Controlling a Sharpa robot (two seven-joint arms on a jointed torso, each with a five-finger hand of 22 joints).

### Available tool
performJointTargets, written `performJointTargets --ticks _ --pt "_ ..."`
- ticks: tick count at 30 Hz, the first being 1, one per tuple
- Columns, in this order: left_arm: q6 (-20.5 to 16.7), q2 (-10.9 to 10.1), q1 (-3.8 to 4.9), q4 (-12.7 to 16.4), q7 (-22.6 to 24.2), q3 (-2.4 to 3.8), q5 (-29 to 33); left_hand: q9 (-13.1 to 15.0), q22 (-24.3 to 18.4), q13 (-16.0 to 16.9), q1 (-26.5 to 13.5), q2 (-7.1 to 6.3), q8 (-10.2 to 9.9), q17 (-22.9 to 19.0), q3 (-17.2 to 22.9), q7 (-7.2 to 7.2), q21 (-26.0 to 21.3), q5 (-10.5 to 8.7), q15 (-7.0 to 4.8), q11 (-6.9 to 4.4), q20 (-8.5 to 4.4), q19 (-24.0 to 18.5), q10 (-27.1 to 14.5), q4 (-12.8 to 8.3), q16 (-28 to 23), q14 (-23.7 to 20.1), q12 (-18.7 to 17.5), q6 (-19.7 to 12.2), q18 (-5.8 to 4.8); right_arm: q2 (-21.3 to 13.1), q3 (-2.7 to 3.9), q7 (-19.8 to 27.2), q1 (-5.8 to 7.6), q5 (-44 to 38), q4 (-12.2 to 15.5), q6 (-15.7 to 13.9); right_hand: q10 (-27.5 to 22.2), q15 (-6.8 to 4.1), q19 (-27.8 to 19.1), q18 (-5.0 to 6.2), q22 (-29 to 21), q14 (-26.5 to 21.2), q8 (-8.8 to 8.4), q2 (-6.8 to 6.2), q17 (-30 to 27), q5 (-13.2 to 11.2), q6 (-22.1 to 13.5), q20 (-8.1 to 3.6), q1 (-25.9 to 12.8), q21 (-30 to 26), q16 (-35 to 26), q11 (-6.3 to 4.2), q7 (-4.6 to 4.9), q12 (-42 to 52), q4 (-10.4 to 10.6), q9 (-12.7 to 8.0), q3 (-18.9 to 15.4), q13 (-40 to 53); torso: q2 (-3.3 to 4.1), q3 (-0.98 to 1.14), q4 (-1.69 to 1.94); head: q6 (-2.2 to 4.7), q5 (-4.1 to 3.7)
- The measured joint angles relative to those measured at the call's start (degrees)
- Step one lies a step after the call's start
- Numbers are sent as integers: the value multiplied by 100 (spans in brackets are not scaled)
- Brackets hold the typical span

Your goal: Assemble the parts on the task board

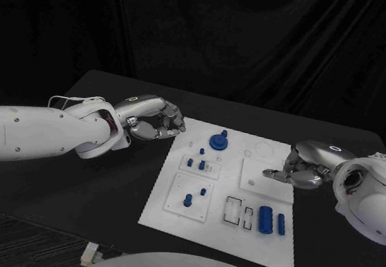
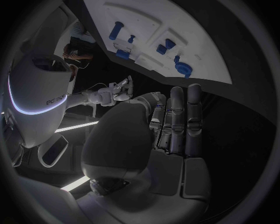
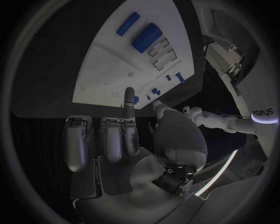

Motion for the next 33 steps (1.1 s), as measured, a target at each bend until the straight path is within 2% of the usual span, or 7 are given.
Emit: performJointTargets --ticks 7,12,15,22,28,33 --pt "1 4 0 2 0 0 0 0 0 -7 0 0 0 0 0 0 0 0 0 0 0 0 0 0 0 0 0 0 0 270 3 -435 -98 158 -196 738 0 0 0 0 0 0 -200 100 0 0 13 0 -91 -4 41 0 13 0 -7 -31 71 -1 1 0 2 -1 2" --pt "0 -2 0 14 0 0 0 3 0 -7 0 0 0 0 0 0 0 23 0 0 0 0 0 0 0 0 0 0 0 378 3 -600 -228 333 -324 1146 0 -6 19 1 0 -6 -245 178 -1 0 56 -19 -45 -4 76 0 31 0 -37 -56 101 -1 1 1 3 -1 29" --pt "-1 -6 0 17 0 0 0 6 0 -7 0 0 0 0 0 0 0 23 0 0 0 0 0 0 0 0 0 0 0 433 0 -664 -310 419 -383 1302 -1 -46 -1 2 1 -7 -246 213 -1 45 217 -42 49 -35 76 0 -30 0 -62 -47 126 -1 1 2 3 1 39" --pt "-3 -10 0 24 0 0 0 5 0 -7 0 0 0 1 0 0 0 23 0 0 0 0 0 0 0 0 0 0 0 529 0 -751 -404 538 -438 1467 -1 -47 20 3 5 -6 -245 167 -1 106 278 -63 203 -75 76 0 -30 0 -78 -17 143 -2 -1 1 9 2 38" --pt "-4 -6 0 23 1 0 0 5 0 -7 0 0 0 1 0 0 0 23 0 0 0 0 0 0 0 0 0 0 0 576 2 -787 -424 579 -483 1510 -1 -47 20 3 4 -6 -279 153 -2 107 278 -63 230 -98 76 0 -31 0 -95 -17 159 -2 -1 1 9 2 23" --pt "-4 -6 0 23 1 0 0 5 0 -6 0 0 0 1 0 0 0 23 0 0 0 0 0 0 0 0 0 0 0 609 2 -805 -439 594 -521 1524 -1 -46 20 3 4 -6 -317 124 -2 107 257 -62 260 -99 52 0 -9 0 -84 -17 148 -2 -1 1 2 2 49"
